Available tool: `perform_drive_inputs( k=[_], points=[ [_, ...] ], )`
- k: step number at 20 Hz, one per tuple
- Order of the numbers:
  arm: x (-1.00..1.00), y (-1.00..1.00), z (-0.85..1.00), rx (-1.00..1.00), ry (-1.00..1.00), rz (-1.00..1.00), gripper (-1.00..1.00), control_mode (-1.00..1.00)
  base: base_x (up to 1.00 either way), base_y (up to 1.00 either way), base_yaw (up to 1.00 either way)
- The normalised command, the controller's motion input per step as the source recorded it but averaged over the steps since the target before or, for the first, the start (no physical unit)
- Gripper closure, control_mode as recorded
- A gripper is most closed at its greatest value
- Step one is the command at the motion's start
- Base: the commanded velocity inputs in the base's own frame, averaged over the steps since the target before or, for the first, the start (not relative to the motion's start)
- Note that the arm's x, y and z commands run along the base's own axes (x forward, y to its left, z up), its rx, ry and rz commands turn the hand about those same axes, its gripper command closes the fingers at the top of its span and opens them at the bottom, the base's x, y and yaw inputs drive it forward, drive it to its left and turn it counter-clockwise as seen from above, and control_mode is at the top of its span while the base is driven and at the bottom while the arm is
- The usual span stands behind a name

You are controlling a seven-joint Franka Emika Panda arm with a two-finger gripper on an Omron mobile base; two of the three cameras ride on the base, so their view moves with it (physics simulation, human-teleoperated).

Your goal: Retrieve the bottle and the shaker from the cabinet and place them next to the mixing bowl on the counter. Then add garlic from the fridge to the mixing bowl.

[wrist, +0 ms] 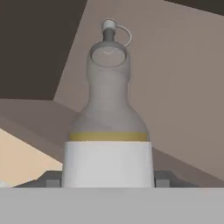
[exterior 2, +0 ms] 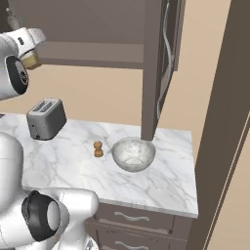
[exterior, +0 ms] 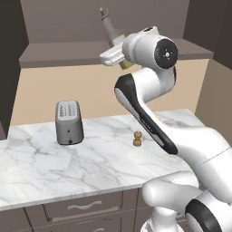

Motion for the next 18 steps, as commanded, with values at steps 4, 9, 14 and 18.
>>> perform_drive_inputs(
  k=[4,9,14,18],
  points=[
    [-0.95,-0.57,0.21,0.16,-0.1,0.0,1.0,-1.0,0.0,0.0,0.0],
    [-0.66,-0.35,0.48,0.17,-0.01,0.0,1.0,-1.0,0.0,0.0,0.0],
    [-0.5,-0.32,0.4,0.05,0.09,0.0,1.0,-1.0,0.0,0.0,0.0],
    [-0.2,-0.8,-0.03,0.0,0.01,0.01,1.0,-1.0,0.0,0.0,0.0]
  ],
)
